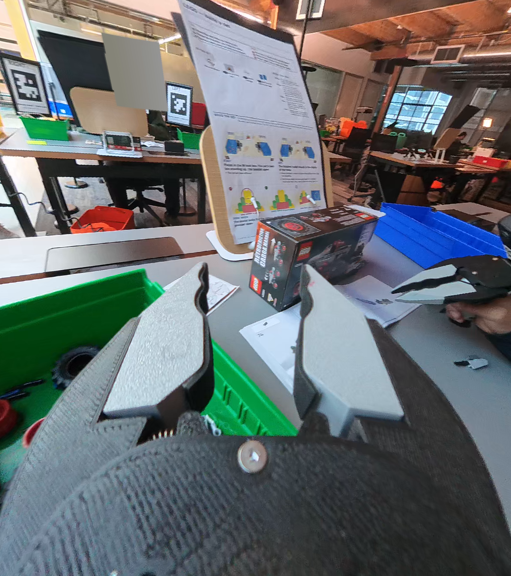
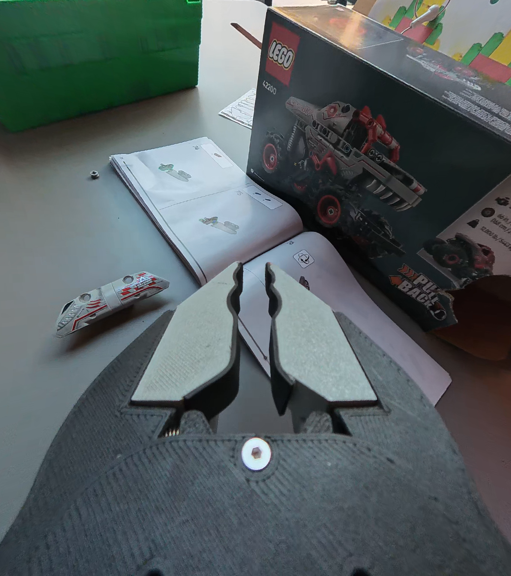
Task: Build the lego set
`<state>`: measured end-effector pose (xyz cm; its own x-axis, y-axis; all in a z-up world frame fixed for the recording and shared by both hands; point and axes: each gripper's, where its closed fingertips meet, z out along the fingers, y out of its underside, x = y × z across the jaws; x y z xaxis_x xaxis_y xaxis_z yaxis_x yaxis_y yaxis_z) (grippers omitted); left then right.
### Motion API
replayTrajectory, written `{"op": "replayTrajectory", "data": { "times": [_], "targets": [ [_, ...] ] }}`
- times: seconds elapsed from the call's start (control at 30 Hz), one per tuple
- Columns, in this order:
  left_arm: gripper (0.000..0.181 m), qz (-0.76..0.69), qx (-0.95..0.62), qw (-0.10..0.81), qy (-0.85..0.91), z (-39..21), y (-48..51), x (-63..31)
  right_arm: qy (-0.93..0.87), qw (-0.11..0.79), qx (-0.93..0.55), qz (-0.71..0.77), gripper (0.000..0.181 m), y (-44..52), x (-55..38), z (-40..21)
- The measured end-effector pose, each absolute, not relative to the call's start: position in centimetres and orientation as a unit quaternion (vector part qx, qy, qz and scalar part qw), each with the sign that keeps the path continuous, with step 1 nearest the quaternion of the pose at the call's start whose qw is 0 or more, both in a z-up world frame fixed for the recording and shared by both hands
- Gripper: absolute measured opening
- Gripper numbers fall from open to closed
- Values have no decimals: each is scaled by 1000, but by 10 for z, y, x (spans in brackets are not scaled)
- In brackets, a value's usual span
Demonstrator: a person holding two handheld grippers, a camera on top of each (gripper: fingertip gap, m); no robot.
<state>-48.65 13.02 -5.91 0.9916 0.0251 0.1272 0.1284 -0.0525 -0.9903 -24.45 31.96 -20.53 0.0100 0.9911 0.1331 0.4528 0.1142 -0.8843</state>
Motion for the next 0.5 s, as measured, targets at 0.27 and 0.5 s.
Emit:
{"op": "replayTrajectory", "data": {
  "times": [0.27, 0.5],
  "targets": [
    [37, 82, -805, 583, -74, -92, 121, -579, -622, 419, -575, 327, 10, 320, -244, -202],
    [36, 33, -905, 422, -39, -157, 164, -603, -621, 414, -583, 320, 9, 324, -245, -209]
  ]
}}
